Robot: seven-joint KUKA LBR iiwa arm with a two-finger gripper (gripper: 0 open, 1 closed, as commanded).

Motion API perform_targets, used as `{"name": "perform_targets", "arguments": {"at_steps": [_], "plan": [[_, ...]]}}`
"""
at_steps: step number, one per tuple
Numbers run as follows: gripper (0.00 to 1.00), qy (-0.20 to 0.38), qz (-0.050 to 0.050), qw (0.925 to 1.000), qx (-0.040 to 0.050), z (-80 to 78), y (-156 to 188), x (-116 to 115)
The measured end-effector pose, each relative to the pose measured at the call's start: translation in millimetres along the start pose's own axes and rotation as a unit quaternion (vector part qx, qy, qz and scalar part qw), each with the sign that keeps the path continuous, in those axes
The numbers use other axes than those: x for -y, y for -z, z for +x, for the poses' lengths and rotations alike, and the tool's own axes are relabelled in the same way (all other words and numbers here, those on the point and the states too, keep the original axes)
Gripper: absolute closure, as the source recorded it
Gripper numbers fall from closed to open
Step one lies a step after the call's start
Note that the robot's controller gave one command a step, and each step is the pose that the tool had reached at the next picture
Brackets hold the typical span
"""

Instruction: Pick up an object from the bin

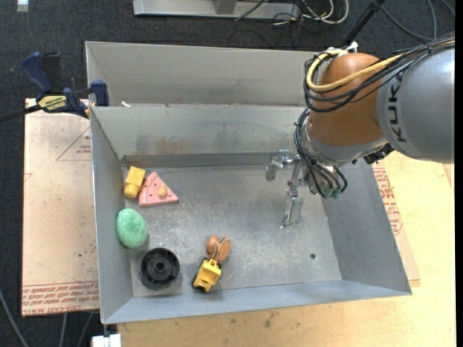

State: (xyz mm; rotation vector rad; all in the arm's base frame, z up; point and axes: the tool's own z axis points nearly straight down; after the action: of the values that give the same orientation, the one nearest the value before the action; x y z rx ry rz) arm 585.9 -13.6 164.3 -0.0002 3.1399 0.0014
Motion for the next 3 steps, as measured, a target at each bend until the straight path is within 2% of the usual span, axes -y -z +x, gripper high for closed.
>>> {"name": "perform_targets", "arguments": {"at_steps": [1, 3], "plan": [[0.0, 0.017, 0.001, 0.9999, 0.0018, 18.1, -27, -36], [0.0, 0.097, 0.0, 0.9953, -0.0001, 45.1, -78, -82]]}}
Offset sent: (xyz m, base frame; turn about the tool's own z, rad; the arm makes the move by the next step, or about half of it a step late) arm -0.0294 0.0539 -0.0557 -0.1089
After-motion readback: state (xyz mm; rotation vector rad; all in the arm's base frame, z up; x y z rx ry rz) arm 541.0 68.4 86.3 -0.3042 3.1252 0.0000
